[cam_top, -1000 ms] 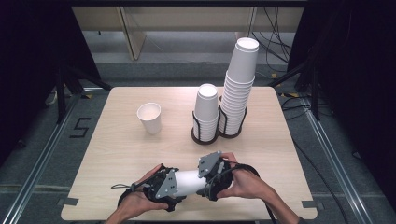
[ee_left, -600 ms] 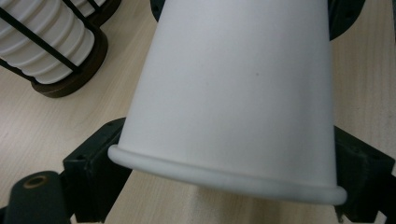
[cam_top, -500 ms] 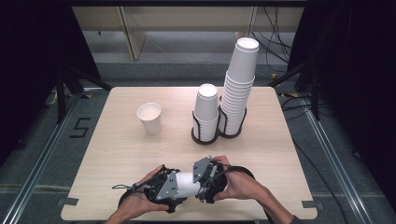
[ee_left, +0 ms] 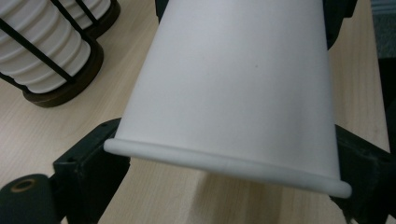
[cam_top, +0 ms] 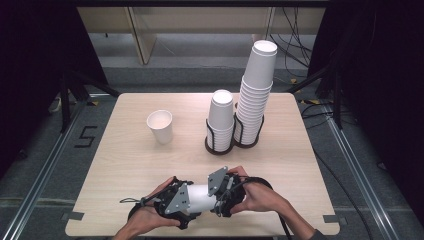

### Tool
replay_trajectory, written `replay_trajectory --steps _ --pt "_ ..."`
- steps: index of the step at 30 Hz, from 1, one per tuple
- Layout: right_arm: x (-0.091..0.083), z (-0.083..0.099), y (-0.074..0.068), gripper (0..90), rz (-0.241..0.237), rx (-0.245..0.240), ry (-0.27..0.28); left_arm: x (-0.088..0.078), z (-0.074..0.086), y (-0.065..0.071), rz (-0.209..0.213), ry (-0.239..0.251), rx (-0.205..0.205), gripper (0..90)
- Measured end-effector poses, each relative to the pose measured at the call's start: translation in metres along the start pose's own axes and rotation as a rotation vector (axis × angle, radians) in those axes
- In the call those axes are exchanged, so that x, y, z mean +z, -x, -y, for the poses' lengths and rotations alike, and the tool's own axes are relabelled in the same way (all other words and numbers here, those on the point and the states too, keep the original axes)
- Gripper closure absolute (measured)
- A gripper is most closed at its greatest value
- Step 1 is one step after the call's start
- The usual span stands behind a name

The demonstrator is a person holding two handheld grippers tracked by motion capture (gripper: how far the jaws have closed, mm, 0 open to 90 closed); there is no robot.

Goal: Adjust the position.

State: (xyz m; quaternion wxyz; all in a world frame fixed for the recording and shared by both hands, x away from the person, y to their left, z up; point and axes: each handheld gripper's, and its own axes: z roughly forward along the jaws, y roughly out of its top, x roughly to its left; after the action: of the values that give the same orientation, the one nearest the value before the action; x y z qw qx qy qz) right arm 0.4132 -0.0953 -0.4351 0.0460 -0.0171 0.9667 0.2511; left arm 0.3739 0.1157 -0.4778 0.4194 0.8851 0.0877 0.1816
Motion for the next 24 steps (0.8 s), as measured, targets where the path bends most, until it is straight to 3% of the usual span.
replay_trajectory --steps 2,4,5,6,8,9,12,19,24 --pt "-0.001 0.003 0.003 23.9 -0.028 -0.005 0.044 -0.002 0.003 -0.002 0.009 0.078 -0.064 6.3" --pt "-0.006 0.008 0.004 24.0 -0.037 0.046 0.070 -0.003 0.007 -0.005 0.027 0.173 -0.102 5.8" --pt "-0.006 0.010 0.009 24.0 -0.049 0.010 0.114 -0.005 0.008 -0.007 0.031 0.201 -0.116 5.8" --pt "-0.008 0.012 0.011 24.0 -0.047 0.014 0.131 -0.006 0.008 -0.008 0.035 0.240 -0.136 5.7" --pt "-0.011 0.014 0.012 24.0 -0.052 0.023 0.153 -0.007 0.008 -0.009 0.034 0.263 -0.149 5.4" --pt "-0.015 0.017 0.014 24.0 -0.066 0.038 0.194 -0.010 0.008 -0.011 0.036 0.305 -0.163 5.4" --pt "-0.020 0.018 0.014 24.0 -0.095 0.072 0.239 -0.011 0.009 -0.012 0.053 0.365 -0.211 5.4" --pt "-0.022 0.020 0.016 23.9 -0.118 0.083 0.296 -0.012 0.010 -0.013 0.072 0.414 -0.267 4.8" --pt "-0.021 0.020 0.016 23.9 -0.138 0.088 0.313 -0.013 0.009 -0.012 0.073 0.440 -0.267 4.4"
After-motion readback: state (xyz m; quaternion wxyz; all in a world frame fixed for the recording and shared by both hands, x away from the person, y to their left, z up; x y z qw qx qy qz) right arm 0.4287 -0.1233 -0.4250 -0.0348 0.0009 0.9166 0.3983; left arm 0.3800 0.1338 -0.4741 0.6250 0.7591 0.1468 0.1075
